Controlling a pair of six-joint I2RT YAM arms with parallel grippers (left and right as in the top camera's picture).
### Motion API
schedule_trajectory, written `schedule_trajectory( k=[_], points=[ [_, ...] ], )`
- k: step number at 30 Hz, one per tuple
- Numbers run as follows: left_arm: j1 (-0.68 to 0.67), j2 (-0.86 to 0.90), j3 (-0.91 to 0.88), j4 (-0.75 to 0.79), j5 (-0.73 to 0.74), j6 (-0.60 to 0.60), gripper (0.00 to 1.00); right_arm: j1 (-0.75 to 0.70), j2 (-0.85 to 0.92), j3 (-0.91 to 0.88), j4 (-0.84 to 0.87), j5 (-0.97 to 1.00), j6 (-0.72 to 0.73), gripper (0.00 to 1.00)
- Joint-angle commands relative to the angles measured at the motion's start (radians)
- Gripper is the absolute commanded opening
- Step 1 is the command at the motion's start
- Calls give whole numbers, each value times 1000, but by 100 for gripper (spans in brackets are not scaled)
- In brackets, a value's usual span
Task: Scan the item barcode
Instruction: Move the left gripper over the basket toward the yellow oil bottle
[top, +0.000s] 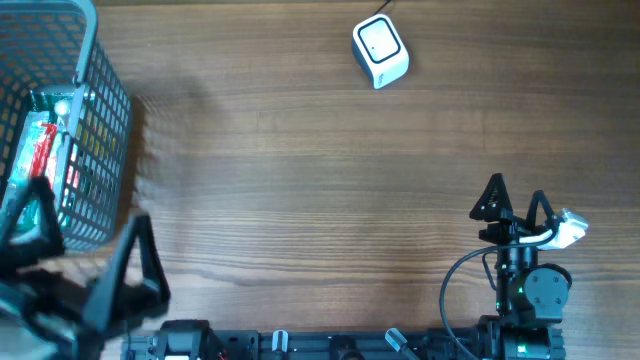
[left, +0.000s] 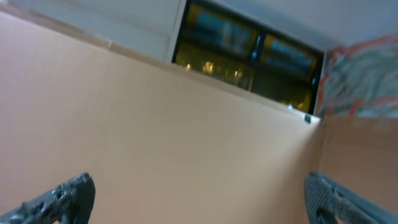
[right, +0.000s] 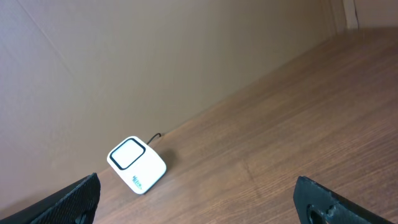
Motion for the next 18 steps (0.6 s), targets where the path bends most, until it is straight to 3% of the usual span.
schedule_trajectory(
  k=[1,8,18],
  points=[
    [4,262,322,-277,20,104,100,-4,4,0,3,-17,-3,100],
    [4,657,685,-733,27,185,100,-4,4,0,3,-17,-4,100],
    [4,915,692,-758,27,184,100,-4,4,0,3,-17,-3,100]
  ],
)
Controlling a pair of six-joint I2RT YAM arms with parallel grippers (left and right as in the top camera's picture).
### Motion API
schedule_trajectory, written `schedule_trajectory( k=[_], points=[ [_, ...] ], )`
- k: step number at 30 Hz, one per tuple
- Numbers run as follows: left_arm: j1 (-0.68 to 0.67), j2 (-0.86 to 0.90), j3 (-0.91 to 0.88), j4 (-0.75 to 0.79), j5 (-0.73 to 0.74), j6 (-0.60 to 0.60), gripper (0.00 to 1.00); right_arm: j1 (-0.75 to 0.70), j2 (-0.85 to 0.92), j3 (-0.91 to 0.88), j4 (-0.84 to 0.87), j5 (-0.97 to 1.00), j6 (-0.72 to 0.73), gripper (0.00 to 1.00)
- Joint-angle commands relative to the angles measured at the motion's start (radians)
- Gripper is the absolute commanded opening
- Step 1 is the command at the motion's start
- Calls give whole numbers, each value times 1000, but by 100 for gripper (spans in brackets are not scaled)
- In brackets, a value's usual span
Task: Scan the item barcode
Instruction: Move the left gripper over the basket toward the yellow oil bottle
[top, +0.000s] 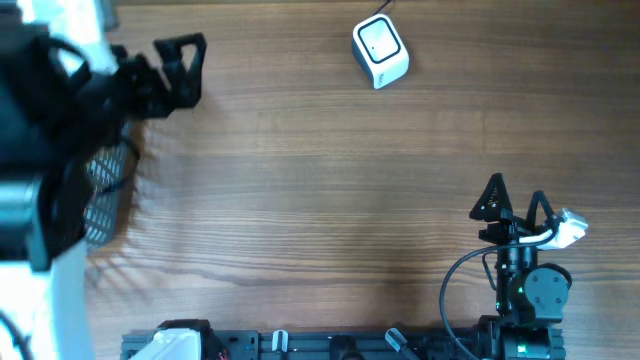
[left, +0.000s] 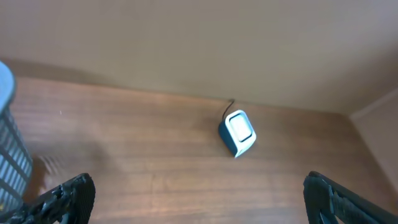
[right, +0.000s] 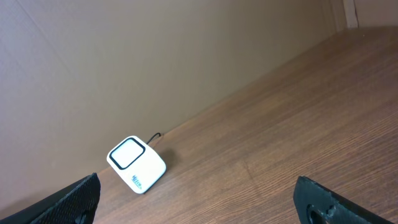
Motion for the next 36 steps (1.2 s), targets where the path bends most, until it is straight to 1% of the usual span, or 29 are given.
schedule_trajectory(
  k=[1,4,9,11,14,16,20,23,26,28,32,36],
  points=[
    [3,51,14,-3,-2,23,100,-4,2,0,3,-17,-4,100],
    [3,85,14,-24,-35,24,100,-4,2,0,3,-17,-4,100],
    [3,118,14,-21,-38,24,100,-4,2,0,3,-17,-3,100],
    [3,125,14,-20,-62,24,100,-4,2,0,3,-17,-3,100],
    [3,128,14,-16,-192,23,100,-4,2,0,3,-17,-3,100],
    [3,129,14,-5,-253,23,100,-4,2,0,3,-17,-4,100],
    [7,132,14,61,-380,24,100,-4,2,0,3,-17,-4,100],
    [35,133,14,119,-484,24,100,-4,2,0,3,-17,-4,100],
    [94,135,14,145,-528,26,100,-4,2,0,3,-16,-4,100],
    [165,142,14,149,-528,51,100,-4,2,0,3,-17,-4,100],
    [298,165,14,129,-523,50,100,-4,2,0,3,-17,-3,100],
    [434,201,14,109,-400,50,100,-4,2,0,3,-17,-4,100]
  ],
)
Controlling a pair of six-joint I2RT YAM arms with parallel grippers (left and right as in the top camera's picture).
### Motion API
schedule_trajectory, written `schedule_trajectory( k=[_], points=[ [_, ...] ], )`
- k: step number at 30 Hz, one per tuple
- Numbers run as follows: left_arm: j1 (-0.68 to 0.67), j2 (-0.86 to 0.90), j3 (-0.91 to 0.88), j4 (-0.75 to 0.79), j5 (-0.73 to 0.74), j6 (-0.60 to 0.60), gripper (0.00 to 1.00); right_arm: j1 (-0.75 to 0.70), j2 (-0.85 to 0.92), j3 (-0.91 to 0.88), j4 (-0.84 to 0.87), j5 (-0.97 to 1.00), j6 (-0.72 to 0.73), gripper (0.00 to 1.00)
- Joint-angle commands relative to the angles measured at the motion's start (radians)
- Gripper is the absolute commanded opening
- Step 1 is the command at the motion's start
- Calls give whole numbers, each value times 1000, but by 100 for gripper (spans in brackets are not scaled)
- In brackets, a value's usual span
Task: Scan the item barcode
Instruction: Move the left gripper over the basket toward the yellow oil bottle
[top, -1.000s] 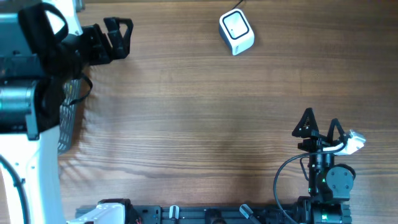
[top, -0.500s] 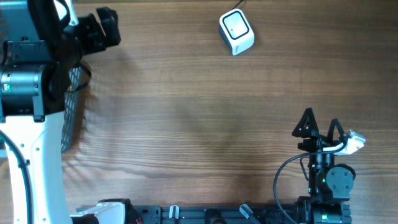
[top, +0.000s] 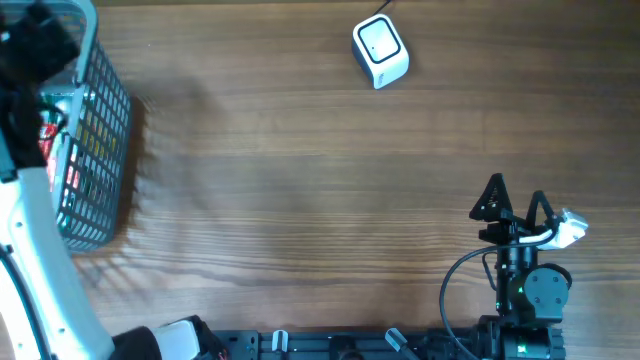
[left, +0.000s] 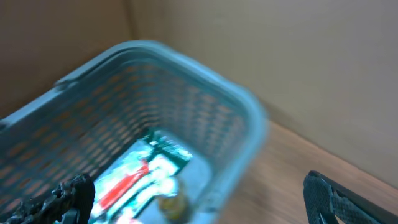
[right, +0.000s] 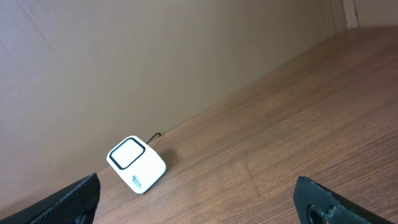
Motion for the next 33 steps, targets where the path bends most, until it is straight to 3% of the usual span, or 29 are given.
schedule_trajectory(
  k=[1,4,11,21,25,28,33],
  points=[
    [125,50,14,-13,124,23,100,-4,2,0,3,-16,-3,100],
    [189,96,13,-36,228,23,100,-4,2,0,3,-17,-4,100],
    [218,241,12,-125,240,94,100,-4,2,0,3,-17,-4,100],
    [218,385,10,-169,255,104,100,-4,2,0,3,-17,-3,100],
    [218,416,10,-163,349,203,99,-4,2,0,3,-17,-4,100],
    [218,435,6,-160,358,207,99,-4,2,0,3,-17,-4,100],
    [218,457,-5,-154,381,259,92,-4,2,0,3,-17,-4,100]
  ],
)
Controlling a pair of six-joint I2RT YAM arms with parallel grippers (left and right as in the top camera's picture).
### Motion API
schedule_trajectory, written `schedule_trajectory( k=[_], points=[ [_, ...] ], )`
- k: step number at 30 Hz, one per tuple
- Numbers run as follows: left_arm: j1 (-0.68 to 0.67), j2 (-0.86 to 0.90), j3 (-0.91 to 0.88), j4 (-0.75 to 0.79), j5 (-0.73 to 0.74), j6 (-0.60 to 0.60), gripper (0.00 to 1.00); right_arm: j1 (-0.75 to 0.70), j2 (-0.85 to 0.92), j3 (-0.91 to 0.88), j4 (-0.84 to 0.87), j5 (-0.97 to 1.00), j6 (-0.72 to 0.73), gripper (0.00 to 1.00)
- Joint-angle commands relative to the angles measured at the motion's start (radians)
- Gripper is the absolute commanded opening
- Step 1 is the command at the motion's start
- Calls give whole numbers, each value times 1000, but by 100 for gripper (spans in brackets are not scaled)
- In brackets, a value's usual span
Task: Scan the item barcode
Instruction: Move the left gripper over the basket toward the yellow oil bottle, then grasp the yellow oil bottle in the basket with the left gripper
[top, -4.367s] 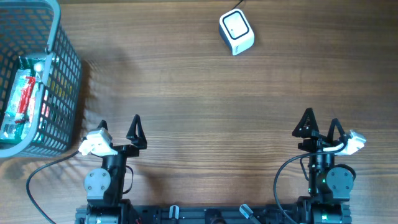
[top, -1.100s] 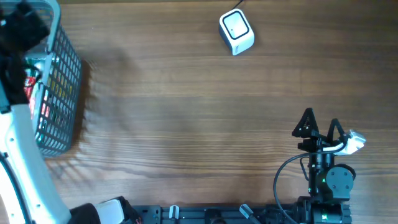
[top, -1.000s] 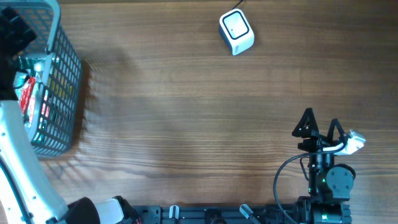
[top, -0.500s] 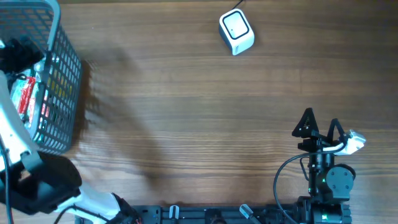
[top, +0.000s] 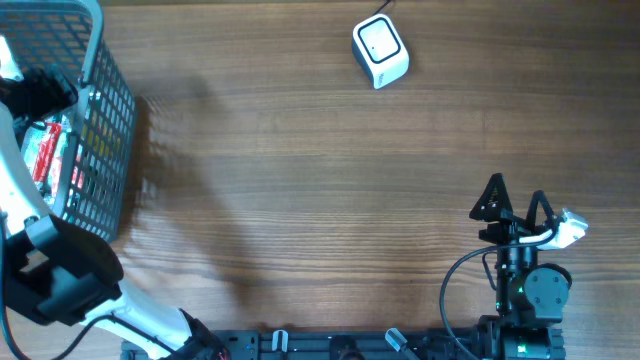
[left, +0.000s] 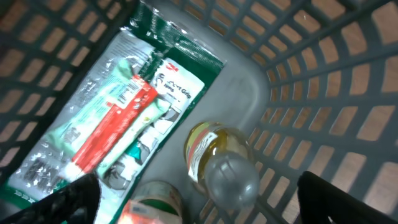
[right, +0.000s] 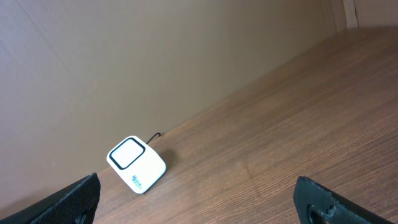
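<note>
A white barcode scanner (top: 380, 52) with a dark window sits at the table's far edge, also seen as the scanner (right: 137, 165) in the right wrist view. Inside the grey mesh basket (top: 105, 110) at the far left lie a green, red and white packet (left: 118, 118), a small bottle with a clear cap (left: 221, 162) and a jar with a red label (left: 155, 205). My left gripper (left: 199, 190) hangs open inside the basket, just above the bottle and holding nothing. My right gripper (top: 515, 190) rests open near the front right, far from the scanner.
The basket's walls (left: 323, 81) close in around the left gripper on all sides. Wooden table (top: 320, 200) stretches between basket and scanner. A cable runs from the scanner off the far edge.
My left gripper was above the basket's rim, looking in from outside; now it is down inside the basket, close over the packet and bottle. The right arm is unchanged.
My left gripper first was low at the front left beside the basket, facing the wall. Then it was raised over the table, looking toward the scanner. Then it stood over the basket's rim, and now it is open inside the basket. The right arm stayed still.
</note>
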Motion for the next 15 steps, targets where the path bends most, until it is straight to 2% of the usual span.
schedule_trajectory(
  k=[1,9,13,15],
  points=[
    [-8,33,-10,-4,59,66,93,-4,2,0,3,-17,-4,99],
    [-8,72,-12,-15,59,66,94,-4,2,0,3,-17,-3,100],
    [-9,99,-13,-19,59,66,91,-4,2,0,3,-16,-3,100],
    [-8,112,-15,-19,59,66,86,-4,2,0,3,-17,-4,100]
  ],
)
